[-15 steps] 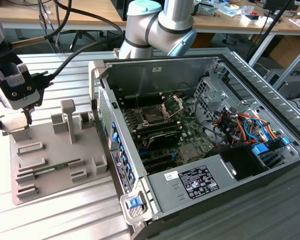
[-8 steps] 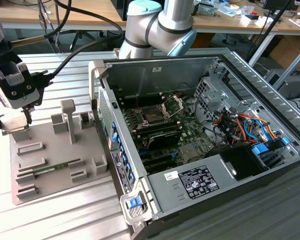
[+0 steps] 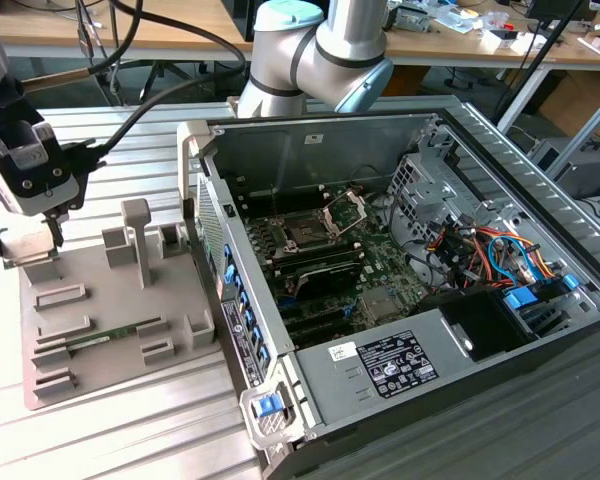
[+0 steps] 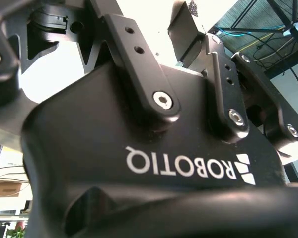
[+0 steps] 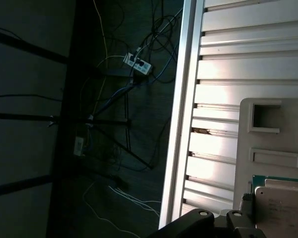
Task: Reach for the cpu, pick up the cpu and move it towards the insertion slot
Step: 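Pick up the cpu and move it towards the insertion slot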
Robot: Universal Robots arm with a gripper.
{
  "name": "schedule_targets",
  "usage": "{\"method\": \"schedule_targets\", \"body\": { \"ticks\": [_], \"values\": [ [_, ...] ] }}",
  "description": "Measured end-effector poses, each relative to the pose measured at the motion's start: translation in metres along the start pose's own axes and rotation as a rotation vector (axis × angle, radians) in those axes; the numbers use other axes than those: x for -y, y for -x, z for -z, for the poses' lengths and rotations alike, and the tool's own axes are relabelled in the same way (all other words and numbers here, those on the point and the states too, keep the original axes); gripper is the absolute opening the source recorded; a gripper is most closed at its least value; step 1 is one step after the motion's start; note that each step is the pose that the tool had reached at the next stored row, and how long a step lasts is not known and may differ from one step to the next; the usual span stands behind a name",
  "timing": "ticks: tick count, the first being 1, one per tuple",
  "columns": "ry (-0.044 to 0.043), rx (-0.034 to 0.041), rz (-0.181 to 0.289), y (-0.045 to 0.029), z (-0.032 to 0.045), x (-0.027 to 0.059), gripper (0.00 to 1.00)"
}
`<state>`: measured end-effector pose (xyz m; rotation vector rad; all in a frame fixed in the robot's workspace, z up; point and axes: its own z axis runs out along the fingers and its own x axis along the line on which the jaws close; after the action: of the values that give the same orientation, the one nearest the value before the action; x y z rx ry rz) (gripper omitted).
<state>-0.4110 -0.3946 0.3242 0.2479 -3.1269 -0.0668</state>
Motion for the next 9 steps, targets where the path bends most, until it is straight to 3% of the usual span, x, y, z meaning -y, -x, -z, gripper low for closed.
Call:
{"method": "schedule_targets", "body": {
  "ticks": [9],
  "values": [
    [0.0, -0.0002, 0.0, 0.0001, 0.0022, -0.0001, 0.55]
  ]
}}
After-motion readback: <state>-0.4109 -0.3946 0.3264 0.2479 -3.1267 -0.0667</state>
